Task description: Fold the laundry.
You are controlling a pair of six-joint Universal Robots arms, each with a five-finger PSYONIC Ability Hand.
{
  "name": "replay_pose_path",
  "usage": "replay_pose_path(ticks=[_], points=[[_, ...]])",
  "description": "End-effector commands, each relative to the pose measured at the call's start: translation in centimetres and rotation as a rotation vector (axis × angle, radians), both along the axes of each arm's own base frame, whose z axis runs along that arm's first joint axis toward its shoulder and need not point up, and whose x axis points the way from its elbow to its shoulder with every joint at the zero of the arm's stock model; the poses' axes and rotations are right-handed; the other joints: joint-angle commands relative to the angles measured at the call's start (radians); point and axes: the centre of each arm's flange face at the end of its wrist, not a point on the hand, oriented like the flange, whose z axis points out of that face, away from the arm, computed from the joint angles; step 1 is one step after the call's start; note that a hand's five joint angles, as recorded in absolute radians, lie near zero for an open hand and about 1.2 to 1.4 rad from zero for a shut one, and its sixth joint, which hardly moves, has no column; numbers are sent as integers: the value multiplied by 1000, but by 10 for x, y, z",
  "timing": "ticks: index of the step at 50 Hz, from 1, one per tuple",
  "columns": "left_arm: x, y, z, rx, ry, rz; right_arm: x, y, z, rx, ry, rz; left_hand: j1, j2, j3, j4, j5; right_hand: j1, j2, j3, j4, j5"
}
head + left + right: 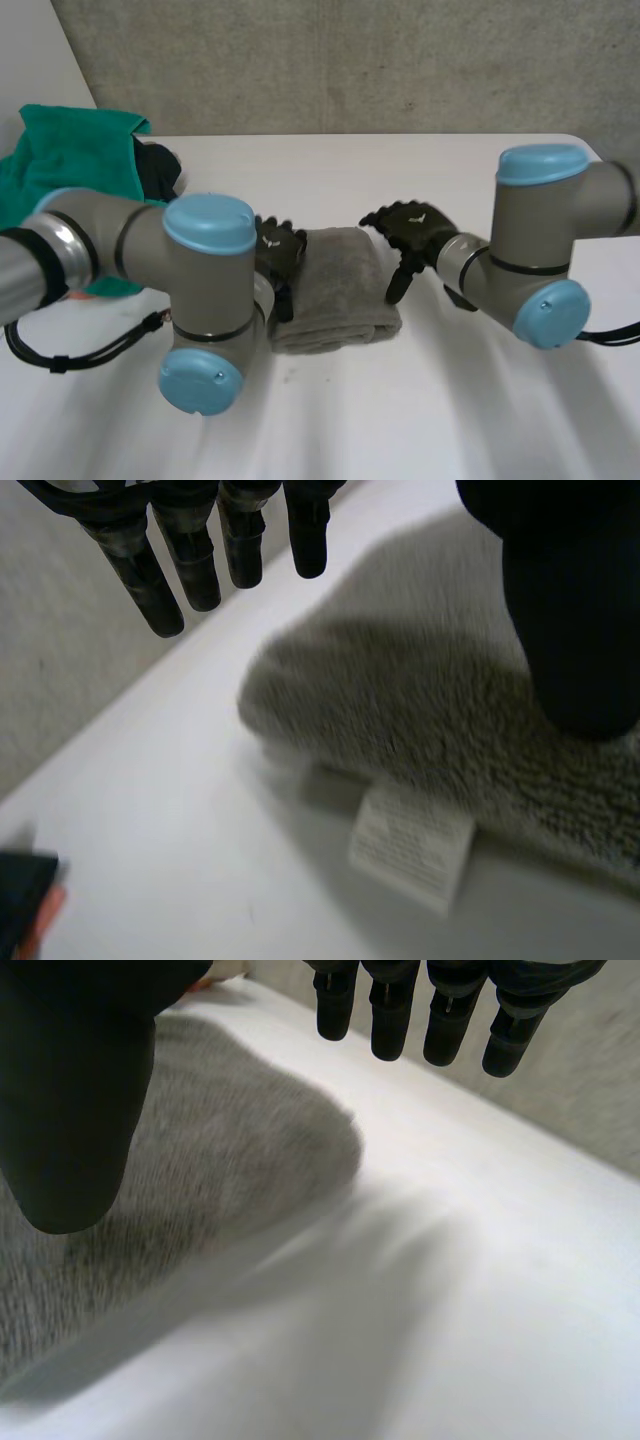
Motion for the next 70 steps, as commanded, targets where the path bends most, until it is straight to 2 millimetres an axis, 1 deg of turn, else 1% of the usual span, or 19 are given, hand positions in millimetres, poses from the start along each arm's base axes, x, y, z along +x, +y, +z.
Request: replay_pose_path(ticks=[1, 6, 9, 12, 17, 30, 31, 34, 35, 42, 45, 46, 51, 55, 60, 62, 65, 66, 70], points=[[-9, 5, 68, -110, 151, -147, -21, 15, 24, -80, 1, -92, 5, 2, -4, 6, -12, -49, -38, -32, -35, -43], [-12, 11, 115, -170, 258, -336, -34, 39, -3, 9, 29, -120, 2, -1, -7, 3, -15, -49, -38, -32, -35, -43], [-19, 25, 127, -146, 314, -504, -38, 52, -18, 94, 8, -137, 5, 2, -4, 6, -12, -49, -38, -32, -35, -43], [-22, 38, 129, -74, 358, -626, -35, 59, -26, 162, -63, -133, 11, 8, 2, 11, -6, -44, -34, -28, -31, -39], [-23, 47, 127, 15, 389, -694, -24, 59, -32, 203, -205, -103, 19, 17, 11, 20, 3, 32, 42, 48, 45, 37], [-23, 50, 125, 26, 386, -695, 11, 60, -62, 187, -213, -41, 22, 20, 14, 23, 6, 193, 204, 210, 207, 199], [-24, 50, 124, 27, 385, -695, 12, 59, -63, 183, -214, -44, 22, 20, 14, 23, 6, 231, 242, 248, 245, 237], [-23, 50, 124, 29, 385, -695, 15, 51, -64, 140, -221, -70, 22, 20, 14, 23, 6, 1083, 1094, 1100, 1097, 1089], [-23, 50, 124, 29, 385, -695, 15, 48, -62, 121, -227, -78, 22, 20, 14, 23, 6, 1172, 1183, 1189, 1186, 1178], [-23, 49, 124, 25, 384, -692, 10, 22, -44, -44, -203, -143, 22, 20, 14, 23, 6, 1173, 1184, 1190, 1187, 1179], [-23, 49, 126, 22, 387, -691, -5, 0, -37, -114, -159, -179, 22, 20, 14, 23, 6, 1173, 1184, 1190, 1187, 1179], [-22, 49, 127, 19, 386, -690, -23, -23, -32, -162, -139, -223, 19, 17, 11, 20, 3, 1173, 1184, 1190, 1187, 1179], [-21, 49, 133, 1, 393, -693, -66, -76, -18, -270, -81, -335, 19, 17, 11, 20, 3, 1173, 1184, 1190, 1187, 1179], [-21, 51, 137, -12, 397, -699, -90, -113, -21, -316, -65, -404, 19, 17, 11, 20, 3, 1173, 1184, 1190, 1187, 1179], [-21, 51, 142, -24, 402, -701, -140, -167, -17, -390, -71, -533, 19, 17, 11, 20, 3, 1173, 1184, 1190, 1187, 1179], [-21, 51, 143, -27, 405, -703, -161, -189, -24, -400, -62, -590, 19, 17, 11, 20, 3, 1173, 1184, 1190, 1187, 1179], [-22, 51, 145, -32, 407, -703, -178, -207, -26, -408, -50, -649, 19, 17, 11, 20, 3, 1173, 1184, 1190, 1187, 1179], [-22, 52, 145, -30, 408, -705, -194, -219, -29, -410, -41, -694, 19, 17, 11, 20, 3, 1173, 1184, 1190, 1187, 1179], [-23, 54, 146, -32, 410, -711, -235, -240, -32, -426, -26, -778, 19, 17, 11, 20, 3, 1173, 1184, 1190, 1187, 1179]])
